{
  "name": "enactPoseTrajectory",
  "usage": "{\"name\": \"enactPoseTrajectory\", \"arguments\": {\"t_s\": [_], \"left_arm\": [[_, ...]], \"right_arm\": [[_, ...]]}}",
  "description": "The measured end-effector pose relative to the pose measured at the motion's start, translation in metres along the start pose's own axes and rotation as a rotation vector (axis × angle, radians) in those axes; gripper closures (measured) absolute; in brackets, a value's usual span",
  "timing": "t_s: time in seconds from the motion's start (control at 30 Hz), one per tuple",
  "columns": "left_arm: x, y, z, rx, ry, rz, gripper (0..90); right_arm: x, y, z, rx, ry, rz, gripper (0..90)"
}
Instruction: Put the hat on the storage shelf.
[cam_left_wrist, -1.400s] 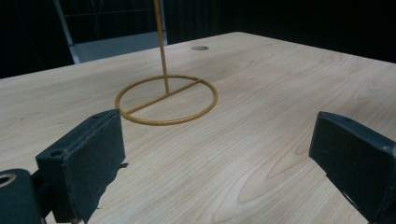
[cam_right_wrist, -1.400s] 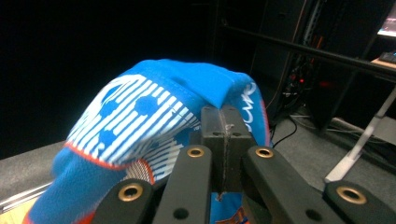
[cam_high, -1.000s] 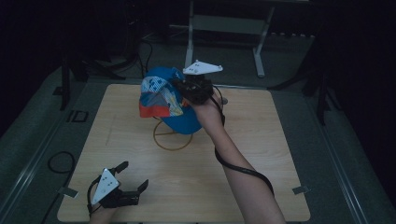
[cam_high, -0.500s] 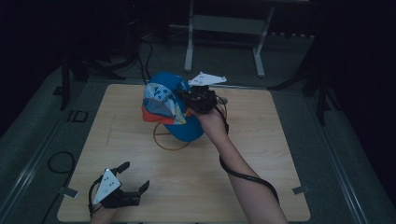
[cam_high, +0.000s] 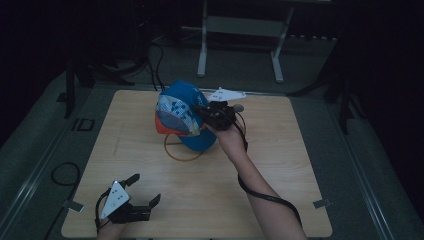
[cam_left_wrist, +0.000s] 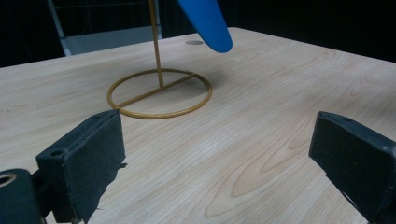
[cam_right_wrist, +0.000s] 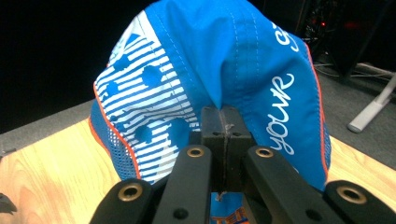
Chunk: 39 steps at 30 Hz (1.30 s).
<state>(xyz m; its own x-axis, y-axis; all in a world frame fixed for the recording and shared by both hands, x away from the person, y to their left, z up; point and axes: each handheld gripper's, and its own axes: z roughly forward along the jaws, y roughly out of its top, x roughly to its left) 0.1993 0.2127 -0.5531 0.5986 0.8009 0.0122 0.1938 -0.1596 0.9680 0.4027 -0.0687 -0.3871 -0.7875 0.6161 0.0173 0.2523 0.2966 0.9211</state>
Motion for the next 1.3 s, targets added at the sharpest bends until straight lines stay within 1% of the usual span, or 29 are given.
{"name": "enactPoseTrajectory", "arguments": {"t_s": [0.2,0.33,0.47,0.57,0.67,0.73,0.87,0.97,1.0,1.1,1.23,1.3], "left_arm": [[0.0,0.0,0.001,0.0,-0.001,-0.007,3.8],[0.0,-0.001,0.001,0.001,-0.002,-0.008,3.8],[0.001,-0.001,0.001,0.003,-0.001,-0.008,3.8],[0.001,-0.001,0.001,0.004,-0.003,-0.006,3.8],[0.0,-0.001,0.001,0.003,-0.003,-0.005,3.8],[0.0,-0.001,0.001,0.0,-0.006,-0.008,3.9],[0.001,-0.001,0.001,0.003,-0.005,-0.009,3.9],[0.0,-0.001,0.002,0.005,-0.005,-0.006,3.9],[0.0,-0.001,0.002,0.005,-0.004,-0.008,3.9],[0.0,-0.001,0.002,0.006,-0.005,-0.008,3.9],[-0.001,-0.001,0.003,0.008,-0.004,-0.01,3.9],[-0.001,-0.002,0.003,0.008,-0.007,-0.011,3.9]], "right_arm": [[-0.004,-0.008,0.002,0.007,-0.006,0.023,89.8],[-0.005,-0.011,0.003,0.009,-0.001,0.031,87.9],[-0.007,-0.016,0.004,0.015,0.002,0.036,82.4],[-0.007,-0.017,0.005,0.017,0.007,0.036,81.9],[-0.007,-0.018,0.004,0.015,0.011,0.034,77.4],[-0.007,-0.018,0.003,0.013,0.009,0.033,76.0],[-0.007,-0.019,-0.003,0.007,0.007,0.026,67.0],[-0.007,-0.021,-0.008,0.004,0.009,0.022,56.0],[-0.008,-0.022,-0.009,0.001,0.003,0.023,52.5],[-0.01,-0.024,-0.015,-0.005,0.006,0.031,41.8],[-0.013,-0.029,-0.021,0.005,0.037,0.031,29.1],[-0.014,-0.032,-0.025,-0.003,0.048,0.031,25.6]]}}
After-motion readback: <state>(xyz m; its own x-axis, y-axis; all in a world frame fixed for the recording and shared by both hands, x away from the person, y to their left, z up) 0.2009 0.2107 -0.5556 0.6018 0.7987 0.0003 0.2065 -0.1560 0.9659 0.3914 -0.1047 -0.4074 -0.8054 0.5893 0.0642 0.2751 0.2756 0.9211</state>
